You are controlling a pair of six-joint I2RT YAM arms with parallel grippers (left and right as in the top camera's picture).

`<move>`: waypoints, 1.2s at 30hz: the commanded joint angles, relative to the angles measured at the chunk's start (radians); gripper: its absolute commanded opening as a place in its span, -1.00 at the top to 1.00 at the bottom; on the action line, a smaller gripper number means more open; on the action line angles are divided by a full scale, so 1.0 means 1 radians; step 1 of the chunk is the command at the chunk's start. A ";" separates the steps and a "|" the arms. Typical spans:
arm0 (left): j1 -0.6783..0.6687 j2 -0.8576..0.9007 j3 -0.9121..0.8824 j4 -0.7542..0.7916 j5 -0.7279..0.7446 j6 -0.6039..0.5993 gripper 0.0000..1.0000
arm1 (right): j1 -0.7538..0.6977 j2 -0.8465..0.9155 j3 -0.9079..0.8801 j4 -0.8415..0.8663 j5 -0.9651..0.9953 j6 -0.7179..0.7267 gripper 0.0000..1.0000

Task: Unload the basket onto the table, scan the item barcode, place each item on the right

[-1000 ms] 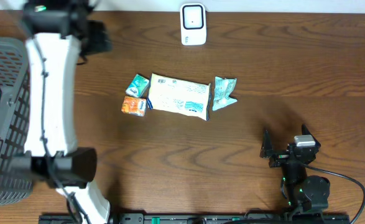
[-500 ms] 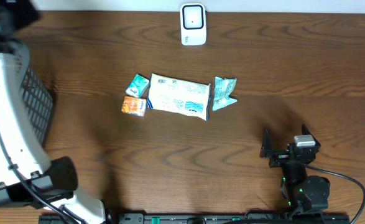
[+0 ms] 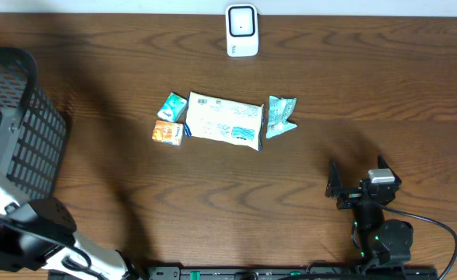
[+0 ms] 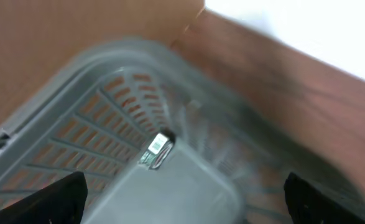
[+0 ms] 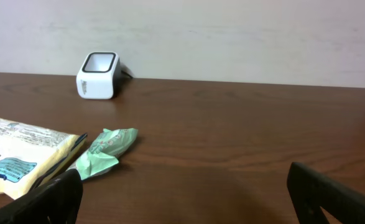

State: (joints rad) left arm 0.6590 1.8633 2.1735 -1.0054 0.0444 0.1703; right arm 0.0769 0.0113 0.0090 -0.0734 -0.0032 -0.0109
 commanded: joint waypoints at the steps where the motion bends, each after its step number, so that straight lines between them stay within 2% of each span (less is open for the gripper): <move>1: 0.044 0.041 -0.046 0.040 0.024 0.039 -0.99 | 0.000 -0.005 -0.003 -0.002 0.001 0.010 -0.99; 4: 0.081 0.071 -0.057 0.075 0.033 0.045 -0.99 | 0.000 -0.005 -0.003 -0.002 0.001 0.010 -0.98; 8: 0.131 0.112 -0.063 0.072 0.170 0.162 -0.79 | 0.000 -0.005 -0.003 -0.002 0.001 0.010 -0.98; 11: 0.152 0.140 -0.085 0.072 0.248 0.232 -0.77 | 0.000 -0.005 -0.003 -0.002 0.001 0.010 -0.99; 19: 0.159 0.159 -0.259 0.107 0.251 0.481 -0.77 | 0.000 -0.005 -0.003 -0.002 0.001 0.010 -0.98; 23: 0.159 0.159 -0.323 0.186 0.204 0.491 -0.77 | 0.000 -0.005 -0.003 -0.002 0.001 0.010 -0.98; 36: 0.172 0.160 -0.518 0.491 0.207 0.515 -0.78 | 0.000 -0.005 -0.003 -0.002 0.001 0.010 -0.98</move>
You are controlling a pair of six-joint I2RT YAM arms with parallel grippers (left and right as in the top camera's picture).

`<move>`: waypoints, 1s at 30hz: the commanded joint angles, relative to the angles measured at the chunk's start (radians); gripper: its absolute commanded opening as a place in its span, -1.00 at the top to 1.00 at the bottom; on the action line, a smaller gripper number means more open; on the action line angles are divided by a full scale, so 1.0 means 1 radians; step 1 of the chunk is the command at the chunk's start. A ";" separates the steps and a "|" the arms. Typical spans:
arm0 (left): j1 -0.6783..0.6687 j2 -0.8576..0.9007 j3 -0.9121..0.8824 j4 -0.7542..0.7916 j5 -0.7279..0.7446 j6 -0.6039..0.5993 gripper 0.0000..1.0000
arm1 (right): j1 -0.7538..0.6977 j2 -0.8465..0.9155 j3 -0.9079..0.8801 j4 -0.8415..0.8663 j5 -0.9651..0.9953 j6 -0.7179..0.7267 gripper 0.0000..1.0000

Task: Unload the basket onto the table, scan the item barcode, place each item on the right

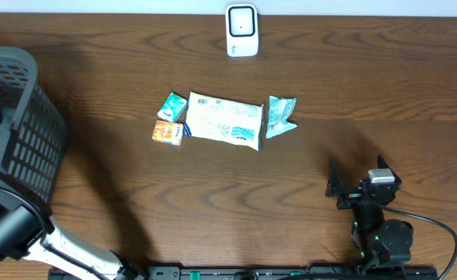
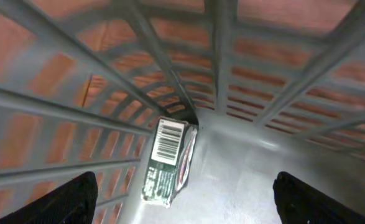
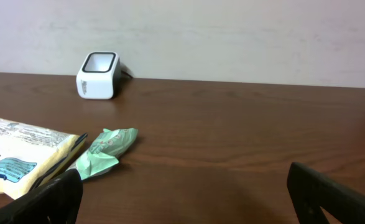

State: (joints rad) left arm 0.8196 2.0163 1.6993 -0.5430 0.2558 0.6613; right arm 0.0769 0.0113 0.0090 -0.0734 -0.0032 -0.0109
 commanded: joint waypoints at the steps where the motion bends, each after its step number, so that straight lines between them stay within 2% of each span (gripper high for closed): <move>1: 0.013 0.007 -0.060 0.048 -0.005 0.036 -0.78 | 0.000 -0.005 -0.003 -0.002 0.001 0.010 -0.99; 5: 0.015 0.008 -0.099 0.098 -0.001 0.087 -0.78 | 0.000 -0.005 -0.003 -0.002 0.001 0.010 -0.99; 10: 0.015 0.010 -0.116 0.153 0.008 0.087 -0.78 | 0.000 -0.005 -0.003 -0.002 0.001 0.010 -0.98; 14: 0.022 0.028 -0.120 0.157 0.074 0.086 -0.78 | 0.000 -0.005 -0.003 -0.002 0.001 0.010 -0.99; 30: 0.068 0.108 -0.121 0.183 0.068 0.037 -0.73 | 0.000 -0.005 -0.003 -0.002 0.001 0.010 -0.99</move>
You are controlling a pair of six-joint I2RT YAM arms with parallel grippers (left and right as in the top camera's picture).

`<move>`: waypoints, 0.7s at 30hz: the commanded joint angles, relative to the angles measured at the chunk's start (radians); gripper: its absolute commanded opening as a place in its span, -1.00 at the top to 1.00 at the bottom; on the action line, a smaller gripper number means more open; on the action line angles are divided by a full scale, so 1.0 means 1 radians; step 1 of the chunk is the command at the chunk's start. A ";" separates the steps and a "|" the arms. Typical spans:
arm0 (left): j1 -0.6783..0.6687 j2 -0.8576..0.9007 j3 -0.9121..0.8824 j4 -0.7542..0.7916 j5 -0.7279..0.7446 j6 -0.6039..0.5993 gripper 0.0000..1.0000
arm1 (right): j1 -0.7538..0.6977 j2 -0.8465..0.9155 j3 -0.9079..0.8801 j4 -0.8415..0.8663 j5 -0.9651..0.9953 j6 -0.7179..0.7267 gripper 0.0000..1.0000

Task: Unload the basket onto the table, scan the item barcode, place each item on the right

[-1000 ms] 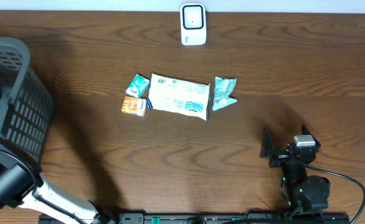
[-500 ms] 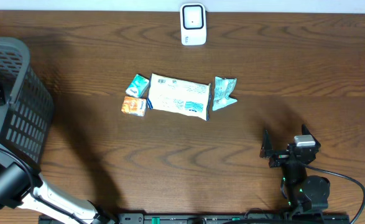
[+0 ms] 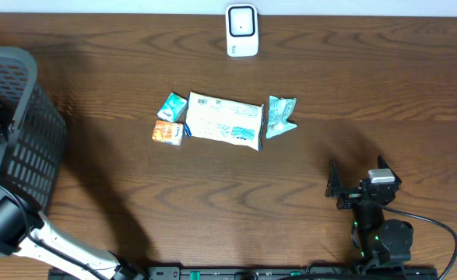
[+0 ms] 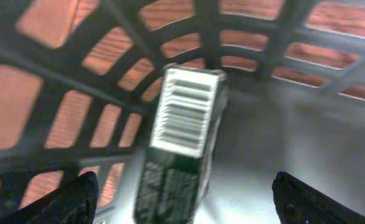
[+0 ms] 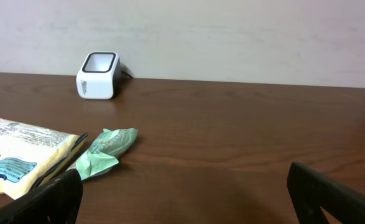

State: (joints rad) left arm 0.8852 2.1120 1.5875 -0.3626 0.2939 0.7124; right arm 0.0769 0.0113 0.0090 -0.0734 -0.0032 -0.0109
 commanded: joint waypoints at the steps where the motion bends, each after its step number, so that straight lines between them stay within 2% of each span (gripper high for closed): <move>1: 0.002 0.013 -0.010 0.003 0.042 -0.014 -0.71 | 0.000 -0.005 -0.003 -0.002 0.001 0.010 -0.98; 7: 0.002 0.014 -0.010 0.013 0.100 -0.015 -0.61 | 0.000 -0.005 -0.003 -0.002 0.001 0.010 -0.98; 11: 0.002 0.023 -0.010 0.013 0.100 -0.019 -0.38 | 0.000 -0.005 -0.003 -0.002 0.001 0.010 -0.98; 17: 0.002 0.026 -0.010 0.014 0.100 -0.034 -0.33 | 0.000 -0.005 -0.003 -0.002 0.001 0.010 -0.99; 20: 0.002 0.026 -0.010 0.013 0.099 -0.034 -0.14 | 0.000 -0.005 -0.003 -0.002 0.001 0.010 -0.98; 21: 0.002 0.026 -0.010 0.013 0.099 -0.034 -0.13 | 0.000 -0.005 -0.003 -0.002 0.001 0.010 -0.99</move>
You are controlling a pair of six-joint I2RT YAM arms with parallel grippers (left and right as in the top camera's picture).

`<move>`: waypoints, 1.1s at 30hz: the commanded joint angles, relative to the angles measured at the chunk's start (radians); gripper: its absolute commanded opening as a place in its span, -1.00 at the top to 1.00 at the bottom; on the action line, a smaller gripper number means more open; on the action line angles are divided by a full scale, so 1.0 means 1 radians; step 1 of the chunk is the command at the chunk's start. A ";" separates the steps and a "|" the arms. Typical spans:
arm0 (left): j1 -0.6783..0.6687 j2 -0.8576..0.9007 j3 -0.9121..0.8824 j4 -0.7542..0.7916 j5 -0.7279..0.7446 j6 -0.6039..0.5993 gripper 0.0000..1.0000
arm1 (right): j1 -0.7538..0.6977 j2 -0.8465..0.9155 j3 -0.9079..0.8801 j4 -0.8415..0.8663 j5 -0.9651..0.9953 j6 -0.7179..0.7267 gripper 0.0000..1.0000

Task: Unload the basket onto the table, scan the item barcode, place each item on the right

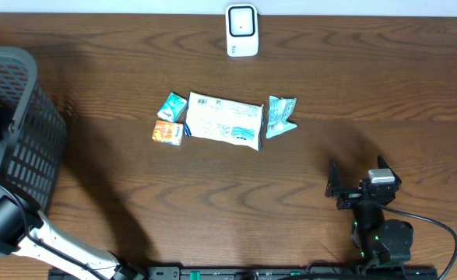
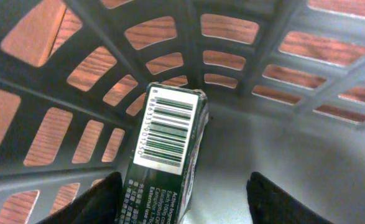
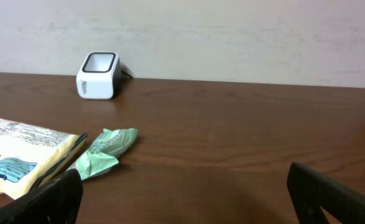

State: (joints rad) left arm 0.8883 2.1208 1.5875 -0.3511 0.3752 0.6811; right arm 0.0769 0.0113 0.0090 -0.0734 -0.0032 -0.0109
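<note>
A dark green box (image 2: 168, 144) with a white barcode label facing up lies on the floor of the grey basket (image 2: 306, 74), against its slatted wall. My left gripper (image 2: 185, 202) is low inside the basket (image 1: 22, 132), open. Its left fingertip (image 2: 98, 199) stands right beside the box and its right fingertip (image 2: 288, 199) is well apart from it. The white scanner (image 1: 242, 31) stands at the table's far edge, also in the right wrist view as the scanner (image 3: 97, 75). My right gripper (image 3: 185, 202) rests open and empty near the front right, the same right gripper (image 1: 354, 189) from overhead.
In the middle of the table lie a white and yellow pouch (image 1: 224, 121), a green packet (image 1: 280, 115), a teal box (image 1: 172, 106) and an orange box (image 1: 167, 132). The basket's walls close in round my left gripper.
My left gripper's fingers stand closer together than before, and the barcode box now sits sharper and nearer the left finger. The right arm and the table items have not moved.
My left gripper was above the basket, with the box small at its bottom. Then it was inside, the box nearer. Then the box filled the middle between wide fingers, and now the fingers have narrowed round it. The right arm stayed still.
</note>
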 commanded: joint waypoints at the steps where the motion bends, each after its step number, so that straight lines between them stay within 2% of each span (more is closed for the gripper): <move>1: -0.001 0.017 -0.011 0.002 0.018 -0.002 -0.12 | 0.000 -0.005 -0.003 -0.002 0.001 0.010 -0.98; 5: -0.001 0.017 -0.011 -0.003 0.018 -0.006 -0.11 | 0.000 -0.005 -0.003 -0.002 0.001 0.010 -0.99; 7: -0.001 0.017 -0.011 -0.006 0.018 -0.006 0.10 | 0.000 -0.005 -0.003 -0.002 0.001 0.010 -0.98; 8: -0.001 0.017 -0.011 -0.007 0.018 -0.006 0.12 | 0.000 -0.005 -0.003 -0.002 0.001 0.010 -0.98; 15: -0.001 0.017 -0.011 -0.013 0.018 -0.006 0.13 | 0.000 -0.005 -0.003 -0.002 0.001 0.010 -0.99; 17: -0.001 0.017 -0.011 -0.014 0.018 -0.006 0.24 | 0.000 -0.005 -0.003 -0.002 0.001 0.010 -0.98; 22: -0.001 0.017 -0.011 -0.014 0.018 -0.010 0.25 | 0.000 -0.005 -0.003 -0.002 0.001 0.010 -0.99; 29: -0.001 -0.005 -0.011 -0.014 0.018 -0.071 0.24 | 0.000 -0.005 -0.003 -0.002 0.001 0.010 -0.99; 33: -0.001 -0.034 -0.011 -0.014 0.018 -0.110 0.34 | 0.000 -0.005 -0.003 -0.002 0.001 0.010 -0.99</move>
State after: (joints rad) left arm 0.8883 2.1201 1.5875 -0.3614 0.3798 0.6151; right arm 0.0769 0.0113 0.0090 -0.0731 -0.0032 -0.0105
